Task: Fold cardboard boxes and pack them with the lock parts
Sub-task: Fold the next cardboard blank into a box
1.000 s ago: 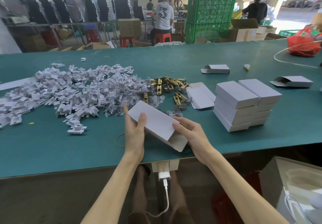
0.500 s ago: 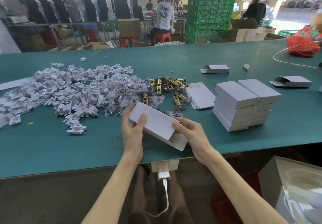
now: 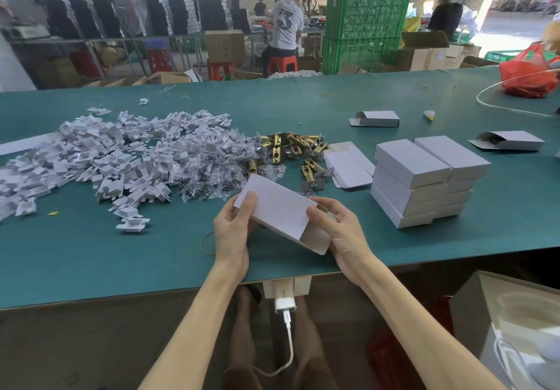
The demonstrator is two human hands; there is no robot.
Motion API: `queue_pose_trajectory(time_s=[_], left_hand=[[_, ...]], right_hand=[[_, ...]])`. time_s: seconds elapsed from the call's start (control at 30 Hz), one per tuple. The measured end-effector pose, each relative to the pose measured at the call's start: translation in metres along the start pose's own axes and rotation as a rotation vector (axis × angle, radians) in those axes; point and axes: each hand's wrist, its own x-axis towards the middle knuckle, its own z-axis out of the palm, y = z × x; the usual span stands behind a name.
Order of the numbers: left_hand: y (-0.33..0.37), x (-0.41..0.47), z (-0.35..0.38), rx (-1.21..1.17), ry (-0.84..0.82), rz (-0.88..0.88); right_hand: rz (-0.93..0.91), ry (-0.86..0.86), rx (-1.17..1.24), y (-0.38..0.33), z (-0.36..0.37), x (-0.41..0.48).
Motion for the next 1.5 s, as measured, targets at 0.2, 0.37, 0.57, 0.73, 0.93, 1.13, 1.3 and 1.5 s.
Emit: queue_pose_trajectory(time_s=[0.2,0.37,0.57,0.73,0.93,1.13,1.3,1.5], left_hand=[[0.0012,-0.0018,0.0021,0.04,-0.032,0.03],[0.0014,-0.0045,0.0047,0.085,-0.056,0.023],[0.0049,-0.0057,0.0056,0.067,-0.038,-0.024],[0.0045,-0.0055,0.0048,0.045,-0.036,-0.018],[0.0046,-0.0037,0.0033,0.038,-0.066,0.017],[0.0053,-0.0052,0.0055,0.032,-0.052,-0.027],[0.0056,-0.0046,0.0057,0.03,-0.035,-0.033],[0.0099,-0.0061,0.0028,-0.018,-0.074,0.013]], right_hand=[[-0.005,0.101,0.019,0.0011,0.0003,0.0011],[0.024,0.095,0.178,-0.0019,-0.0032,0.0023],[0.069,0.082,0.269,-0.0063,-0.0026,0.0],[0.108,0.081,0.361,-0.007,-0.0046,0.0006],[0.096,0.017,0.42,-0.0073,-0.0056,-0.0007],[0.098,-0.019,0.388,-0.0065,-0.0051,-0.0006],[0.09,-0.037,0.346,-0.0055,-0.0066,-0.0002],[0.078,-0.049,0.342,-0.0055,-0.0058,0.0002]])
